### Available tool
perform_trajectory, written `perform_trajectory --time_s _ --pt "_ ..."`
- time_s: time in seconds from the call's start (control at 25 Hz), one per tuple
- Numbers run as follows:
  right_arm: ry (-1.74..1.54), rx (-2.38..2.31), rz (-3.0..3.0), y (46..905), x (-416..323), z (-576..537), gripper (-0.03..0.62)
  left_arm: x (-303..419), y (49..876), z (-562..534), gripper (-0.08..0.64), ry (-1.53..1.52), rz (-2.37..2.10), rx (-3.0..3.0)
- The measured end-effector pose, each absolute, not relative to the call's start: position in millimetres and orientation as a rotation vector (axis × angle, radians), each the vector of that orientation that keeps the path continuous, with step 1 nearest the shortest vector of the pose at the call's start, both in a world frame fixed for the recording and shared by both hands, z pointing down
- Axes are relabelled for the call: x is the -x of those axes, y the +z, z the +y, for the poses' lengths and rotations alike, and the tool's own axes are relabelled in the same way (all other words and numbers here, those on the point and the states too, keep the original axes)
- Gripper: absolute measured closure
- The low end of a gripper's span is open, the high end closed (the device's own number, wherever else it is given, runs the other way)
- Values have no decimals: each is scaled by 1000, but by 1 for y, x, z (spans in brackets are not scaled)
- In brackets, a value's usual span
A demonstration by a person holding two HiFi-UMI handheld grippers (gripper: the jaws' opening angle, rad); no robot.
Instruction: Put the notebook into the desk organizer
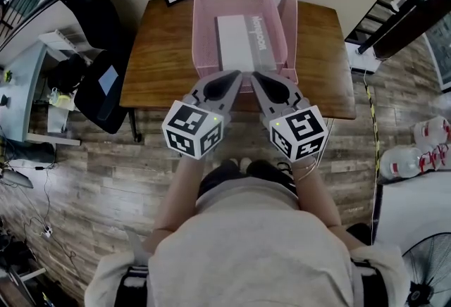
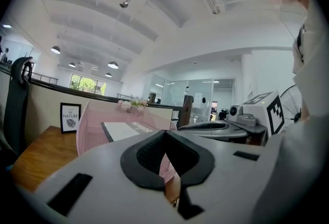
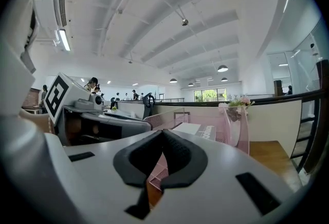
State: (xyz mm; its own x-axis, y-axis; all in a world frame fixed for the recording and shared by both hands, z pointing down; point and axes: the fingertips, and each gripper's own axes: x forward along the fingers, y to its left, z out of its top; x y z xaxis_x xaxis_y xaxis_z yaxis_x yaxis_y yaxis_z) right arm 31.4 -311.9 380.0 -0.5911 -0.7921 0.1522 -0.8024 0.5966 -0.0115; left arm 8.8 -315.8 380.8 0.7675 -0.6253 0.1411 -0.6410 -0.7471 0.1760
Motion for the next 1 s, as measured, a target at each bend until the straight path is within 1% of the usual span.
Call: perform_trajectory --time_s 1.0 --pt "131 -1339 -2694 382 -37 -317 583 -16 386 -321 549 141 -973 -2752"
